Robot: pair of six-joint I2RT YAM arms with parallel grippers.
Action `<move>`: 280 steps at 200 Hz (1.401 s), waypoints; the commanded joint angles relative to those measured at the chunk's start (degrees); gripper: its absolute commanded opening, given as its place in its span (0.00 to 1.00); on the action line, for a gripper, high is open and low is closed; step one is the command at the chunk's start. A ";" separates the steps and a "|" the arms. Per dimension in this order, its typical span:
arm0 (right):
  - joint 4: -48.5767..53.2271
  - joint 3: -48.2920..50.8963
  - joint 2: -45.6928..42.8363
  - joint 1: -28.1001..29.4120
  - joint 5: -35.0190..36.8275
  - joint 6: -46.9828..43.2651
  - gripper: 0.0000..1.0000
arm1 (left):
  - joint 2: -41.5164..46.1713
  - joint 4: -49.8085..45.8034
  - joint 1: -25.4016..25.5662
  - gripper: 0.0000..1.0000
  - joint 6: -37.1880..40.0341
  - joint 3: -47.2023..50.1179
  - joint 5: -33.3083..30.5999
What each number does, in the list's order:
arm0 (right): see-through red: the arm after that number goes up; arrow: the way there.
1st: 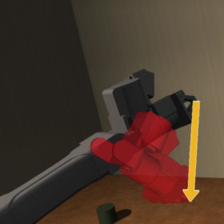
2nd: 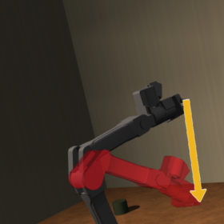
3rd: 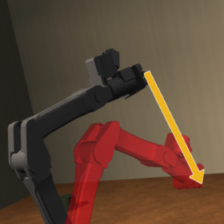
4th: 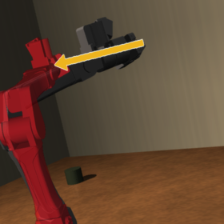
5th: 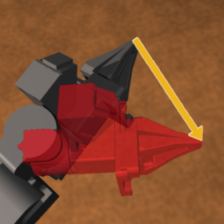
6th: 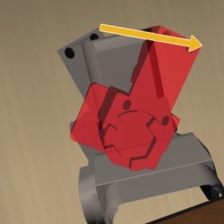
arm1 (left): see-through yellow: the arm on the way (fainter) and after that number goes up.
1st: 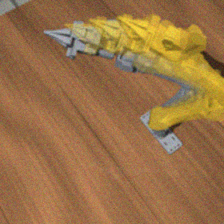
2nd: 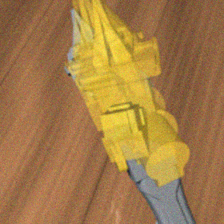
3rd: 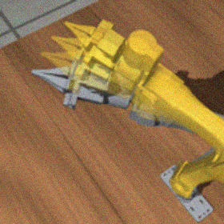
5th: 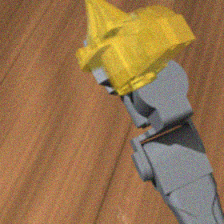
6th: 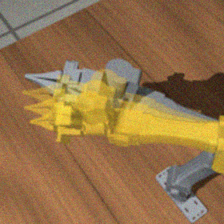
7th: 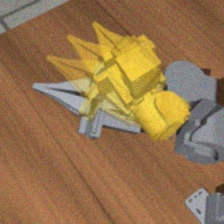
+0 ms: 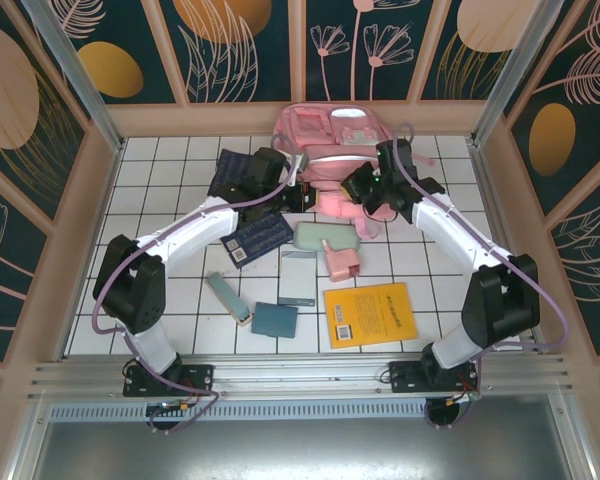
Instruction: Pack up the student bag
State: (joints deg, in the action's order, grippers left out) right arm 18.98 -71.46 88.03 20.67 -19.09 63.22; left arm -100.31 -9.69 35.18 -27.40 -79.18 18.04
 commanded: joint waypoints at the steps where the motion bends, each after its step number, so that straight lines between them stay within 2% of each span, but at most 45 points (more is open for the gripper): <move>1: 1.23 1.24 -2.68 -3.17 5.64 -2.26 0.00 | 1.80 0.29 -2.97 0.02 1.18 -1.94 -3.06; 116: 2.54 1.28 -5.28 -7.45 4.24 -5.28 0.00 | -6.27 -0.70 -8.56 0.03 0.85 -8.07 -2.66; 176: 3.16 -0.08 -5.09 -7.75 5.29 -7.80 0.00 | -2.49 -0.80 -9.51 0.05 1.60 -3.42 -4.24; 201: 3.24 -0.09 -4.64 -7.72 5.20 -8.61 0.00 | -1.34 -0.15 -9.67 0.05 1.23 -2.45 -0.71; 214: 3.08 -0.65 -4.28 -7.17 3.89 -9.28 0.00 | -0.70 1.27 -9.62 0.03 0.73 -1.70 2.43; 229: 4.11 -2.20 -4.31 -5.82 3.78 -9.48 0.15 | -0.80 1.60 -9.52 0.01 0.59 -1.92 4.70; 248: 3.60 -2.34 -5.48 -4.12 3.90 -8.03 0.48 | -0.88 2.24 -9.34 0.00 0.18 -2.03 6.33; 258: 3.01 -2.19 -5.86 -3.24 3.17 -7.08 0.61 | -1.02 2.57 -8.95 0.00 -0.09 -2.12 6.76; 265: 2.84 -2.10 -5.87 -2.34 3.00 -6.36 0.67 | -1.01 2.89 -8.62 0.00 -0.25 -2.12 7.00; 280: 2.49 -1.86 -5.50 -0.43 2.30 -4.41 0.69 | -1.11 3.34 -7.88 0.00 -0.57 -2.24 7.18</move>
State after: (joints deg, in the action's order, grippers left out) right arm 21.30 -71.96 84.09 17.43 -17.41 56.18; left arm -103.74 -9.72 26.39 -27.07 -80.75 24.93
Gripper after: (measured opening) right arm 0.678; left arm 0.061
